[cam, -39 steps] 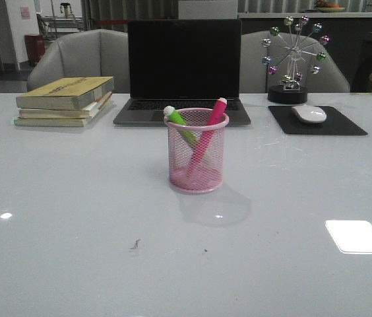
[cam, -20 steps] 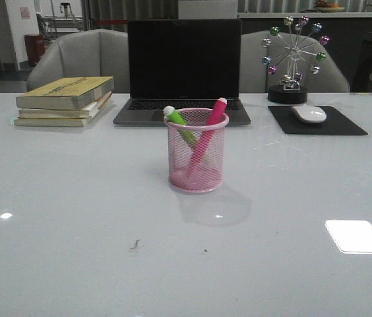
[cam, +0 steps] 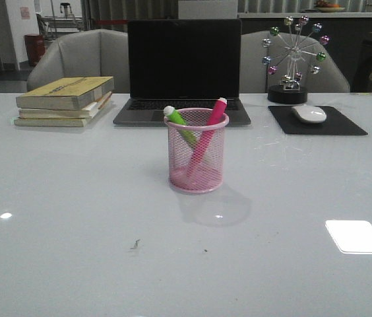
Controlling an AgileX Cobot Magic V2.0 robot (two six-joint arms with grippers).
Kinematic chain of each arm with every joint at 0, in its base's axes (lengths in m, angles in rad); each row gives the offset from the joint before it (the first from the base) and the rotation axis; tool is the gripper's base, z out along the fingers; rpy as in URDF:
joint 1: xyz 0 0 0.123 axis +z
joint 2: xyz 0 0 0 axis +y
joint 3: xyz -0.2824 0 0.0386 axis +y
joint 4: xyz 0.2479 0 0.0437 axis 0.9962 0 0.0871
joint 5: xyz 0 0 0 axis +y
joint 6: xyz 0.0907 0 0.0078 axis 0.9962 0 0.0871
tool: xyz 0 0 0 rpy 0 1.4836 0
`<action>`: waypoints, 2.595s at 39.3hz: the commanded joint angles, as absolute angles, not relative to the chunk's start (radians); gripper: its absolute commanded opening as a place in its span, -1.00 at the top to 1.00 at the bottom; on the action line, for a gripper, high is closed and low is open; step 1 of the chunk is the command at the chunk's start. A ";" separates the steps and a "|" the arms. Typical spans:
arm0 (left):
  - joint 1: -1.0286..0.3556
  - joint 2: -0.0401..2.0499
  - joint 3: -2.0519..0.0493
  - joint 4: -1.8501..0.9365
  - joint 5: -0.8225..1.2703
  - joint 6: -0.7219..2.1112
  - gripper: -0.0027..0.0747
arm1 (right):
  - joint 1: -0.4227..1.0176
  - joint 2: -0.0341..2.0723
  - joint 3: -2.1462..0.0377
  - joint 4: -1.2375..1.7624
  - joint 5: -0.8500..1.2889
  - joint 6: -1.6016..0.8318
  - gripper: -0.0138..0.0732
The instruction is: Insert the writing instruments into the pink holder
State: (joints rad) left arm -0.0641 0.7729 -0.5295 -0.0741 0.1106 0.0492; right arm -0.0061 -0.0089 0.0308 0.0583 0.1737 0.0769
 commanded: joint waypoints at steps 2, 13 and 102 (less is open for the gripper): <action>-0.060 0.767 -0.560 -0.074 0.028 0.049 0.38 | -0.004 -0.029 0.031 0.047 0.094 0.069 0.62; -0.060 0.767 -0.560 -0.074 0.028 0.049 0.69 | -0.004 -0.029 0.031 0.047 0.094 0.069 0.62; 0.031 -0.029 -0.016 -0.127 0.084 0.049 0.69 | -0.004 -0.029 0.031 0.047 0.094 0.069 0.62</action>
